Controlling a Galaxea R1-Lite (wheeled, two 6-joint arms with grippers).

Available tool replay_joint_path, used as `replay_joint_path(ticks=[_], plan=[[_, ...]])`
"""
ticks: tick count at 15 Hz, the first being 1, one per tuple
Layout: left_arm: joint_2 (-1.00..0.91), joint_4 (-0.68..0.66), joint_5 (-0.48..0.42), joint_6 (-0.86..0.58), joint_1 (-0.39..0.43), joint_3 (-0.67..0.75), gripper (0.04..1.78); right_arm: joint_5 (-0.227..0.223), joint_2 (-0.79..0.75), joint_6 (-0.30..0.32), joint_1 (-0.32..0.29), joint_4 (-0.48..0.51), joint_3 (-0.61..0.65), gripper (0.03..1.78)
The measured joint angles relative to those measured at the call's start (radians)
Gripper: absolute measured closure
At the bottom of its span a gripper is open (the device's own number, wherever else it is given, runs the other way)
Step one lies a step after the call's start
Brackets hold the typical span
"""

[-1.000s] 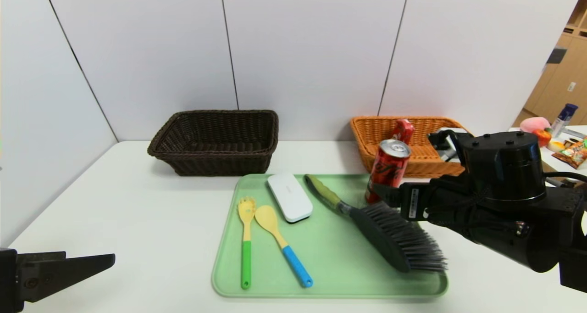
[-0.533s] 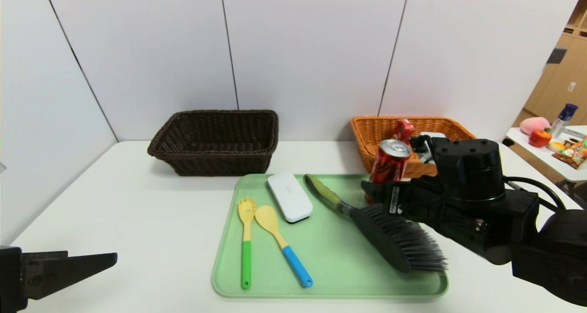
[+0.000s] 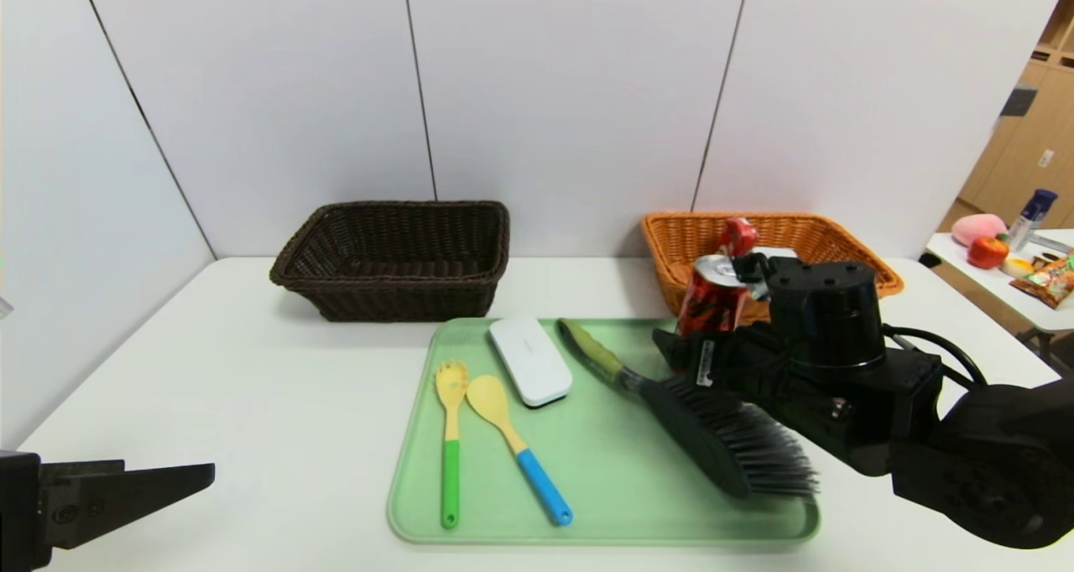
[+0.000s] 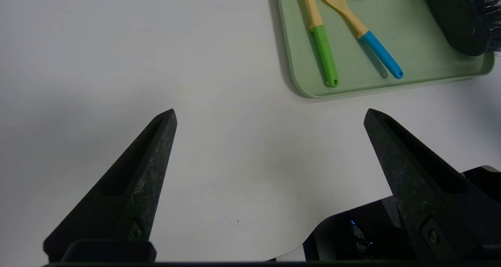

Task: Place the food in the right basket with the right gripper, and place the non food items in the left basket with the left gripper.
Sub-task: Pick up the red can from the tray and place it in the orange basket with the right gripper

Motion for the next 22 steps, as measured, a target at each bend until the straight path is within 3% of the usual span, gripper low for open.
replay_joint_path(ticks=[10,15,17,22], plan=[[-0.003,0.001,0.000,0.000,0.000,-0.001,0.13,-0.014,0.039,-0.002,-0.002,-0.047,-0.002,0.12],[-0.003,0.001,0.000,0.000,0.000,0.000,0.13,-0.017,0.044,-0.003,-0.001,-0.086,-0.004,0.80],[-0.004,0.002,0.000,0.000,0.000,0.001,0.13,-0.011,0.047,0.004,-0.001,-0.087,-0.009,0.89],[-0.010,0.003,0.000,0.000,0.000,0.009,0.13,-0.004,0.027,0.006,0.016,-0.086,-0.018,0.92]])
